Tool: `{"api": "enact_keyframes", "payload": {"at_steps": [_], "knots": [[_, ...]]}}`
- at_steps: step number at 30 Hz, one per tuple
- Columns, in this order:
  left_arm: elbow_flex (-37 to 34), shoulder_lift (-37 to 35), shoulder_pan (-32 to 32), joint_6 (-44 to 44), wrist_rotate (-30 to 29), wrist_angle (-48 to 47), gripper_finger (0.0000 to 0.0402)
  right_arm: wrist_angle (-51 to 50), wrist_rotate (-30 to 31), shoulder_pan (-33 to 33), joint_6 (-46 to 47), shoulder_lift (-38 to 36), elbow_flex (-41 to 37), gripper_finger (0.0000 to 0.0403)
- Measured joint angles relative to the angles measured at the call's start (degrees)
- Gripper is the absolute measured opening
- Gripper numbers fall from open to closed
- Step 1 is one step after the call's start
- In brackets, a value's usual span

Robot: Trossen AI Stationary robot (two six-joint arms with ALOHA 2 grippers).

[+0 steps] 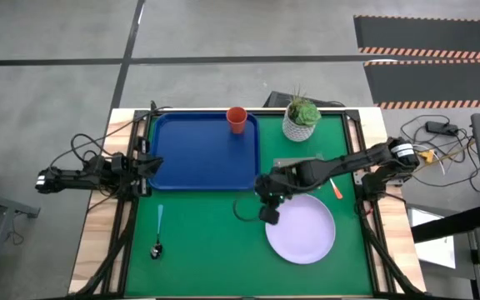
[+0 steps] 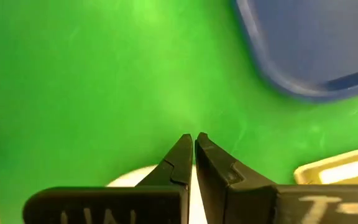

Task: Pick and place plate/cup/fork/spoon on tray
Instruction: Put the purple plate to the left side of the orange cup on the dark blue tray

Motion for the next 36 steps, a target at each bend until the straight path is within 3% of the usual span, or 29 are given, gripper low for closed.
{"api": "enact_keyframes", "payload": {"at_steps": [14,22,30,36], "knots": [[0.1,0.0,0.0,-0.1,0.0,2.6,0.0000,0.5,3.7,12.4,5.7,0.0,-1.6,0.0009],[0.1,0.0,0.0,-7.8,3.8,7.7,0.0000,1.9,15.3,21.7,13.8,0.0,-1.7,0.0009],[0.2,0.1,0.0,-15.6,7.5,9.7,0.0000,1.7,31.7,31.0,15.9,0.0,-2.4,0.0009],[0.3,1.2,0.0,-16.3,8.1,11.4,0.0000,1.7,34.1,31.5,14.5,0.1,-2.4,0.0009]]}}
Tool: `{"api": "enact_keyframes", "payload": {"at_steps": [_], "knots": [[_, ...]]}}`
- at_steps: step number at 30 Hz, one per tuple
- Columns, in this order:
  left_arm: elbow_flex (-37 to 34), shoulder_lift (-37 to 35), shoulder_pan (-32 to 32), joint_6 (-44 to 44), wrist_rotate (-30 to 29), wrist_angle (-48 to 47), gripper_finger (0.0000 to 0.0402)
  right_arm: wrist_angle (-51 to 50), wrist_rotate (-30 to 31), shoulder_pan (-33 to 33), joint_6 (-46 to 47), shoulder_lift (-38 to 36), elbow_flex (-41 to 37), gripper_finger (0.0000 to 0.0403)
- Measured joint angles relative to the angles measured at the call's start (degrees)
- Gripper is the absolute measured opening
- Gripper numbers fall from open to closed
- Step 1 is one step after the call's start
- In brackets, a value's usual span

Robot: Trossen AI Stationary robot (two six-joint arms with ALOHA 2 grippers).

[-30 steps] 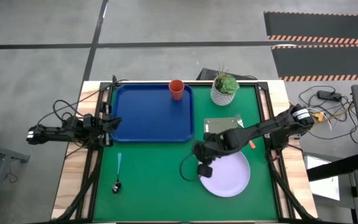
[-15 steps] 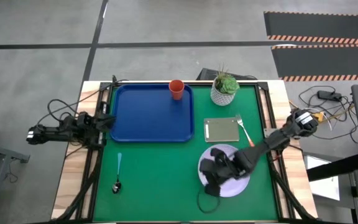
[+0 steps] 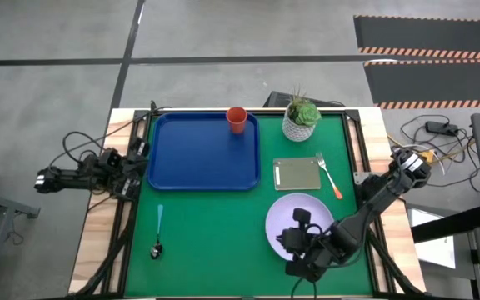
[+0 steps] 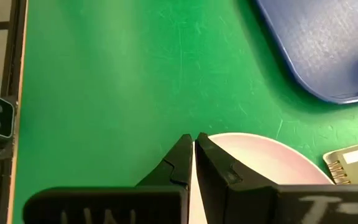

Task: Pick and place plate/cup/fork/spoon on tray
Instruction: Put the purple plate to the left side of the orange cup on the dark blue tray

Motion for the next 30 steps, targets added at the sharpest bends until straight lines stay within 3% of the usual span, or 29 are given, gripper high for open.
{"api": "enact_keyframes", "payload": {"at_steps": [11,20,23,30], "knots": [[5.0,15.9,0.0,1.3,0.3,6.7,0.0000,-4.7,7.9,1.1,-3.2,-1.3,-0.3,0.0009],[12.1,30.7,0.0,1.7,0.7,6.6,0.0000,-2.3,9.0,-1.5,-11.4,-6.9,-6.3,0.0009],[14.0,34.6,0.0,1.9,0.7,6.7,0.0000,5.7,10.1,-3.0,-17.5,-11.3,-12.5,0.0009],[17.7,42.3,0.0,3.1,0.7,6.9,0.0000,36.9,9.7,-7.9,-38.8,-23.2,-32.5,0.0009]]}}
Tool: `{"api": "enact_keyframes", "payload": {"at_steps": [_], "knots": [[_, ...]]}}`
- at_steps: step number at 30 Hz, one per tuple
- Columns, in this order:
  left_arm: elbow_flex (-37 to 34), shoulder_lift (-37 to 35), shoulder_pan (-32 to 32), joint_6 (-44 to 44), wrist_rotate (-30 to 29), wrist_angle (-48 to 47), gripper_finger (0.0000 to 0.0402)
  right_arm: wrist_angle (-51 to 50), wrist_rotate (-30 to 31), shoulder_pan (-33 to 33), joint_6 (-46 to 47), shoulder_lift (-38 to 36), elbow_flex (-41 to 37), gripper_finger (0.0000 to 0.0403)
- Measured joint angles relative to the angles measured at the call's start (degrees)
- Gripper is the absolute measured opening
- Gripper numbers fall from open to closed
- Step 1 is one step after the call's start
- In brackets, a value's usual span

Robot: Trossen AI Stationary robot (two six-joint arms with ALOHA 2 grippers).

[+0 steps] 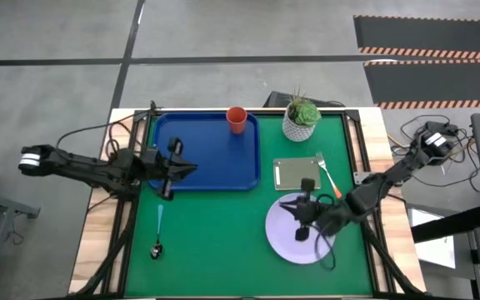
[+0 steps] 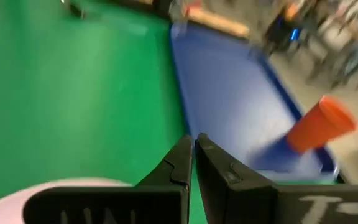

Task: Pick and place plate/cup/fork/spoon on tray
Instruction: Put the purple plate to the left side of the orange cup on the dark blue tray

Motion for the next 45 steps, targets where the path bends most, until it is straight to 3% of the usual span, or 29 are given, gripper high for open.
{"api": "enact_keyframes", "payload": {"at_steps": [3,8,16,20,27,32,45], "knots": [[1.1,3.6,-0.5,-0.4,-0.1,-0.3,0.0000,12.2,-3.2,-2.7,-9.5,-4.8,-6.4,0.0009],[4.0,10.4,-1.6,-3.0,-0.1,2.2,0.0000,28.5,-13.8,-8.5,-19.6,-11.7,-14.8,0.0009],[11.4,21.5,-4.6,-3.5,-0.8,5.2,0.0000,45.2,-22.9,-14.7,-30.8,-18.5,-22.8,0.0009],[15.3,26.8,-6.6,-3.6,-2.2,5.1,0.0000,52.2,-24.4,-15.9,-34.3,-21.3,-26.6,0.0009],[20.2,33.2,-10.2,-3.6,-4.7,5.1,0.0000,54.2,-25.8,-15.9,-37.1,-29.1,-29.0,0.0009],[23.5,37.8,-12.7,-3.4,-10.5,5.1,0.0000,54.0,-26.1,-15.9,-37.5,-34.7,-30.5,0.0009],[34.7,54.9,-14.2,-3.6,-17.4,5.0,0.0000,47.7,-26.0,-15.9,-43.3,-42.7,-29.0,0.0009]]}}
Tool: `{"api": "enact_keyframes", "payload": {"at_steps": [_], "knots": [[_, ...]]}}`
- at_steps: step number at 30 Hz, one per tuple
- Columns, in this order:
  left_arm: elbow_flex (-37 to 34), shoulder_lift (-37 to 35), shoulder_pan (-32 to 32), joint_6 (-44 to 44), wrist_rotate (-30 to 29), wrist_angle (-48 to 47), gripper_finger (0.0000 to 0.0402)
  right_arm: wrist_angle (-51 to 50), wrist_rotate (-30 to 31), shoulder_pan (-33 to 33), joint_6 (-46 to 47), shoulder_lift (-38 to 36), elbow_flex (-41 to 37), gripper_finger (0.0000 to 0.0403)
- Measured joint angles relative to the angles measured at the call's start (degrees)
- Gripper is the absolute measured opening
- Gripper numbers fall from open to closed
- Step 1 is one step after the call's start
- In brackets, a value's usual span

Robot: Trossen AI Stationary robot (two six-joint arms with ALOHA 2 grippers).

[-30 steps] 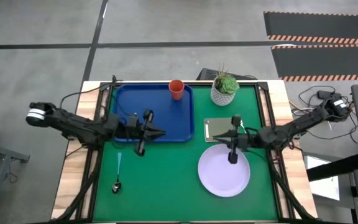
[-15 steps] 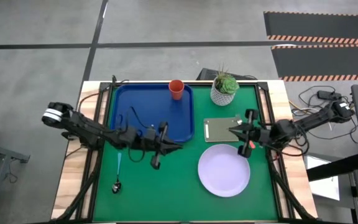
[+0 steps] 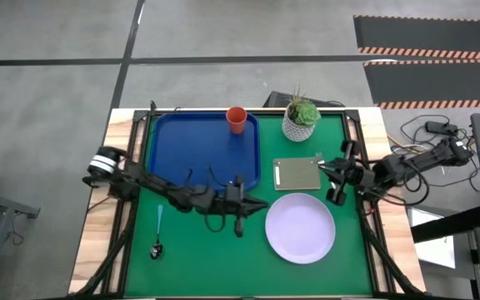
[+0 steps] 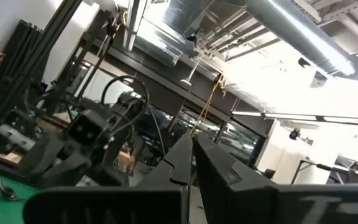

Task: Pick and place plate/cup/fork/spoon on tray
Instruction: Put the purple plate to the left side of the orange cup on the dark blue tray

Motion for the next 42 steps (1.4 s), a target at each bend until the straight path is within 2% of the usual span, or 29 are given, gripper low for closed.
{"api": "enact_keyframes", "payload": {"at_steps": [3,6,9,14,19,28,34,42], "knots": [[3.5,3.3,0.0,0.0,0.0,-1.4,0.0000,-2.4,0.1,0.0,-0.6,-1.5,0.9,0.0009],[7.4,5.5,0.0,-1.1,-1.1,-7.1,0.0000,-4.1,0.1,0.0,-1.6,-3.1,1.4,0.0009],[11.7,6.4,0.0,-4.4,-4.3,-18.5,0.0000,-4.9,0.1,0.0,-2.4,-5.2,1.4,0.0009],[19.0,6.7,0.0,-7.8,-5.8,-39.1,0.0000,-7.9,0.1,0.0,-2.9,-9.8,1.4,0.0009],[23.9,6.7,-0.1,-8.8,-5.8,-51.2,0.0000,-9.7,0.1,0.0,-2.8,-15.3,1.4,0.0009],[28.7,7.9,-0.1,-8.2,-5.2,-55.5,0.0000,-14.8,0.2,0.0,-1.3,-23.1,1.4,0.0009],[35.5,13.4,0.0,-4.4,-2.0,-57.2,0.0000,-16.7,0.2,0.0,-0.2,-24.9,1.4,0.0009],[45.7,21.0,0.1,4.6,-0.7,-72.4,0.0000,-16.4,0.2,0.0,-1.5,-24.2,1.4,0.0009]]}}
